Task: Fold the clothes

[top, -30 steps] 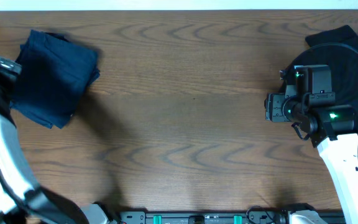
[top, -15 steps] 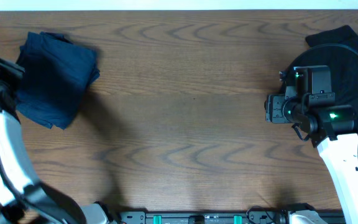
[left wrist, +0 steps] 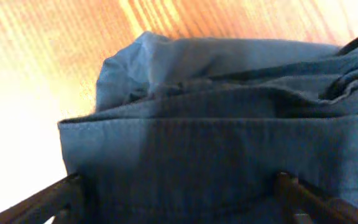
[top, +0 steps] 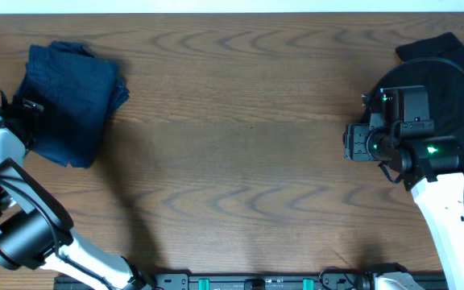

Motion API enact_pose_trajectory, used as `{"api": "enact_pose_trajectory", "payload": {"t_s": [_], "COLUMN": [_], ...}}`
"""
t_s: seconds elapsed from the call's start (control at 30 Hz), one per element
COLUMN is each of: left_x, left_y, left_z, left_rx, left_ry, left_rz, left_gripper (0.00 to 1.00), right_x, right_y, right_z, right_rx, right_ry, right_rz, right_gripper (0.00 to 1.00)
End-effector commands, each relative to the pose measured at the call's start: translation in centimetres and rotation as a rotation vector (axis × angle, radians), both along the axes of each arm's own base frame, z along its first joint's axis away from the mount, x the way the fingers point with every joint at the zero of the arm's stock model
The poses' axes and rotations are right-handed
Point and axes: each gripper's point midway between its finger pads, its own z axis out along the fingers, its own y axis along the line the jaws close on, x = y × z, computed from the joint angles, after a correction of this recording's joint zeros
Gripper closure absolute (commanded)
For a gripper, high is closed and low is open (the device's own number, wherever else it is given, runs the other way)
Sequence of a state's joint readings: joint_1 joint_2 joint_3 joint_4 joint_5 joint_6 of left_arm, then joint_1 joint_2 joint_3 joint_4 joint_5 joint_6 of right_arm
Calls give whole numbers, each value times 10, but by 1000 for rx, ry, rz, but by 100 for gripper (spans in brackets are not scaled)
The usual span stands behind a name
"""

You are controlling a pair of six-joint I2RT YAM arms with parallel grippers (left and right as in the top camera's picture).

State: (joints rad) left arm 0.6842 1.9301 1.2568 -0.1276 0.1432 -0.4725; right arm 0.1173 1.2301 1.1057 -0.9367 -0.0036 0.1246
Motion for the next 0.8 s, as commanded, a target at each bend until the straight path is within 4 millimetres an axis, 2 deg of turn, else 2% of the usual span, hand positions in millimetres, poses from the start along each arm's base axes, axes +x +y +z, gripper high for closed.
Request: {"api": "enact_pose_trajectory", "payload": {"t_s": [0.0, 0.13, 0.17, 0.23, 0.33, 0.4, 0.43, 0.47, 0.53, 0.63, 0.73, 0.77], "left_x": [20, 31, 32, 35, 41, 47, 51, 53, 56, 48, 19, 7], "left_y": [-6, -10, -13, -23, -59, -93, -121, -140, -193, -270, -319, -329], "left_z": [26, 85, 112, 143, 193, 212, 219, 220, 216, 189, 153, 142], "left_rx": [26, 99, 139, 181, 241, 280, 297, 300, 285, 232, 118, 84], "left_ry": [-97, -229, -274, -334, -420, -435, -432, -425, -391, -285, -125, -65], "left_rz": [-122, -167, -176, -211, -312, -408, -483, -533, -669, -883, -1000, -1023], "left_gripper": [2, 2, 2, 2, 2, 2, 2, 2, 2, 2, 2, 2], "right_x": [2, 2, 3, 5, 14, 21, 26, 30, 40, 54, 59, 57], "right_y": [-3, -3, -3, -3, 5, 12, 14, 15, 16, 7, -7, -6], "right_z": [2, 2, 3, 4, 10, 16, 20, 23, 31, 43, 49, 49], "right_rx": [-10, -10, -10, -8, 30, 65, 77, 80, 81, 25, -37, -43], "right_ry": [-8, -9, -13, -23, -64, -101, -129, -147, -199, -280, -312, -310], "right_rz": [-3, -3, -3, -2, 17, 37, 44, 45, 46, 33, -16, -5], "right_gripper": [34, 26, 15, 1, 1, 1, 1, 1, 1, 1, 1, 1]}}
